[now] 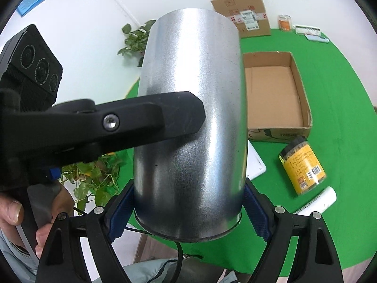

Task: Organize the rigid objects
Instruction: 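Lift the silver cylinder with both grippers and carry it over the large box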

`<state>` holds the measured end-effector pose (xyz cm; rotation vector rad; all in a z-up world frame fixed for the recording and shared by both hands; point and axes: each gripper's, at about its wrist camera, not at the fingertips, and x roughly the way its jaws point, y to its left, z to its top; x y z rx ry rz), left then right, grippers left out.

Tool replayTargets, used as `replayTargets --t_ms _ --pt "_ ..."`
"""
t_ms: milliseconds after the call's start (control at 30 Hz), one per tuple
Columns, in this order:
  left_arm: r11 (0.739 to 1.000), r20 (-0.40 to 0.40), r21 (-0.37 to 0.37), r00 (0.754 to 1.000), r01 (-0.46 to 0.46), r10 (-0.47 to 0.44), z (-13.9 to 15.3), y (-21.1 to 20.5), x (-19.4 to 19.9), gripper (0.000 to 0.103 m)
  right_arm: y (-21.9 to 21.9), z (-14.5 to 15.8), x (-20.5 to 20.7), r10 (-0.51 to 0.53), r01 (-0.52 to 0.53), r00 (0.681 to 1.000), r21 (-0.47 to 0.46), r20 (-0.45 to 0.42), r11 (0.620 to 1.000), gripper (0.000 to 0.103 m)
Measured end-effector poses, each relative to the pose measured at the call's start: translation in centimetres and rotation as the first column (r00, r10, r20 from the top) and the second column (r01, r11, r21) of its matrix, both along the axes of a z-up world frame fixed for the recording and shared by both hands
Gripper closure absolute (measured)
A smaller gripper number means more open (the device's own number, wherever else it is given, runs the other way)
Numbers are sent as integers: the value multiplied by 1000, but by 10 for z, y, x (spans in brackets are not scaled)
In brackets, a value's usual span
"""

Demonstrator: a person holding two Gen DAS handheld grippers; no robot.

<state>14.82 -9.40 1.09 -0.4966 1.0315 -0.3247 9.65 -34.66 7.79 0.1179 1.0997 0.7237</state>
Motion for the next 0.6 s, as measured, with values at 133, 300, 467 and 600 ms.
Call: replayTargets --t_ms 133,300,467,600 --pt "999 -7 -30 999 42 -42 1 -2 21 26 4 -5 8 -41 40 999 -22 -23 999 19" --pt "994 -13 -49 995 102 -103 -7 2 61 26 7 -8 46 -97 95 995 -59 -28 994 19" --pt "987 -57 -103 989 127 -133 -29 19 96 26 23 -20 80 -131 125 990 -97 -57 987 19" --pt "981 -109 -142 983 130 -146 -57 31 120 26 40 -41 107 -148 132 982 -140 -115 981 19"
